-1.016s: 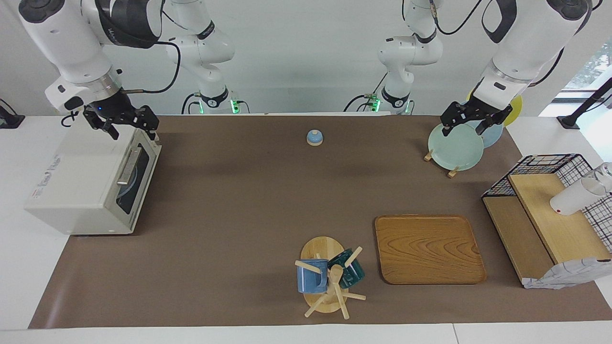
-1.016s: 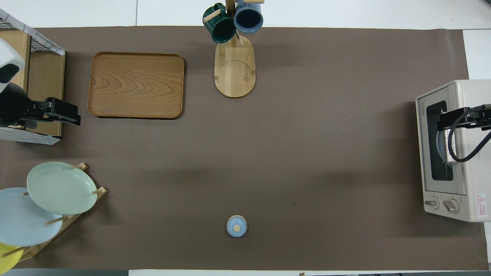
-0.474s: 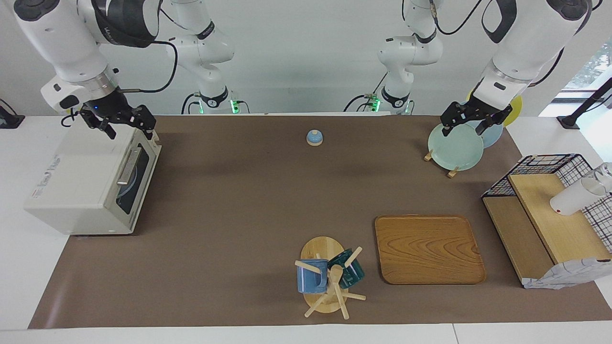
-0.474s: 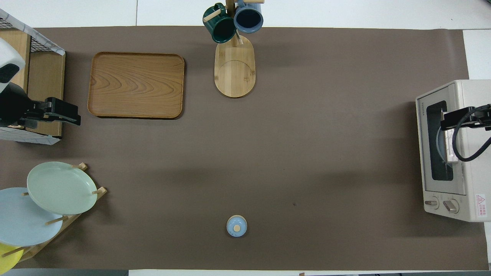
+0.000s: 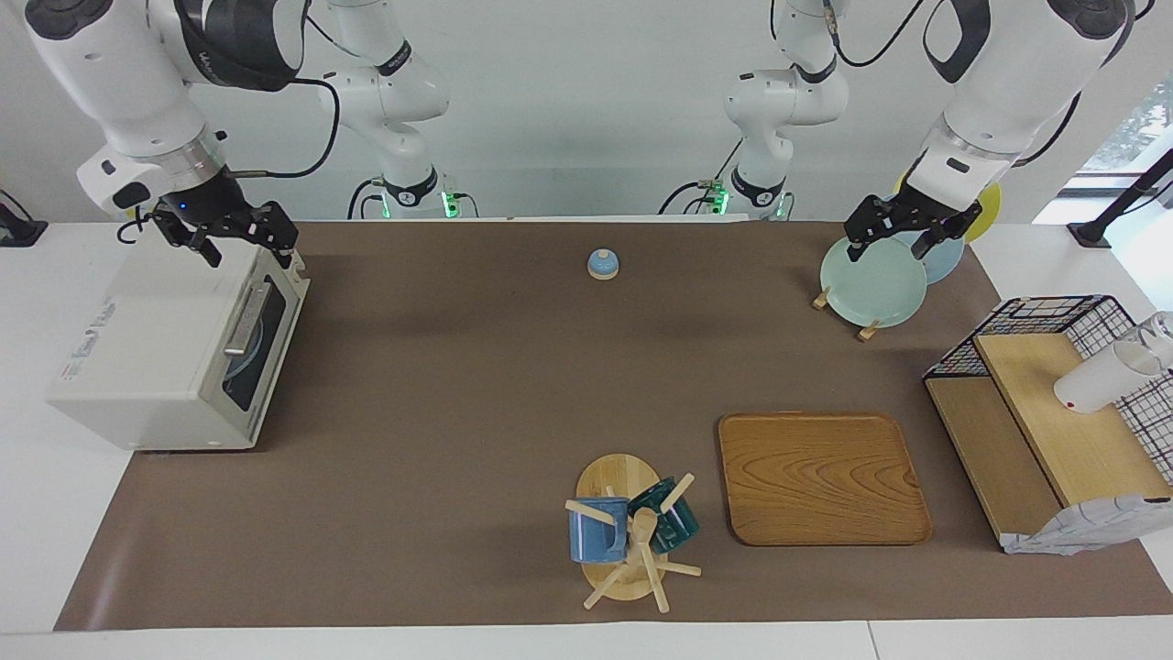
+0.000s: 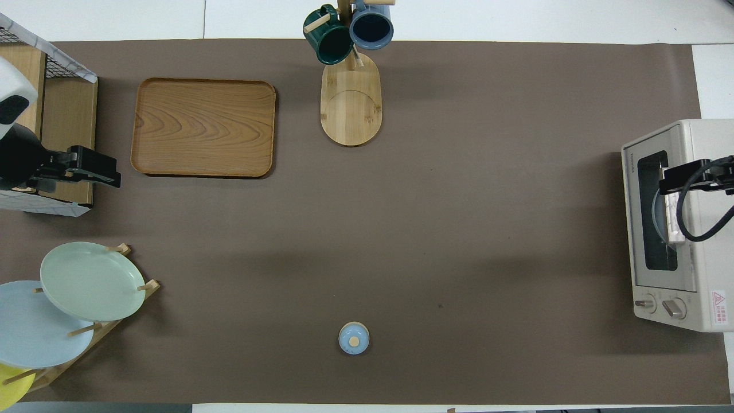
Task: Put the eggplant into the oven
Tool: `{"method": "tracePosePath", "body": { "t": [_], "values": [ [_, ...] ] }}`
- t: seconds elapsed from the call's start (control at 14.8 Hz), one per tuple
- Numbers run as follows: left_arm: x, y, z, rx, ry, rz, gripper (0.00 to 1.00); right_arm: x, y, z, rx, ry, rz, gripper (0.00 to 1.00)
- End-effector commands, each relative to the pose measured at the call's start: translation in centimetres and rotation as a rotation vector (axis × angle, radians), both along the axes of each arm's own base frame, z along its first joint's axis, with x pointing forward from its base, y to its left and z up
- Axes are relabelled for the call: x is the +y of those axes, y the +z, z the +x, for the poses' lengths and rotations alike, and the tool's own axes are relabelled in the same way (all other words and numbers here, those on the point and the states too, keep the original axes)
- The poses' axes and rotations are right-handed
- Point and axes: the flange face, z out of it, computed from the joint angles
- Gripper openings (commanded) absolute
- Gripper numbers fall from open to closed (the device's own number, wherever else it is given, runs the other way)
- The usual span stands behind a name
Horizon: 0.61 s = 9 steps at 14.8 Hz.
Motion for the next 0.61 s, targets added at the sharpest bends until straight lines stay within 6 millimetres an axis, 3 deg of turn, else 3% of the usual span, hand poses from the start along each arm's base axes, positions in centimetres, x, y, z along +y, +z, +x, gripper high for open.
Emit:
{"method": "tracePosePath", "body": {
  "t": [0.0,0.54],
  "values": [
    [0.0,0.1,-0.2,0.008,0.010,-0.004,1.00,0.2,0.1,-0.1,-0.011,0.024,0.020,1.00],
    [0.0,0.2,-0.2,0.005,0.010,-0.004,1.00,1.4,0.3,0.0,-0.008,0.045,0.019,1.00]
  ]
}}
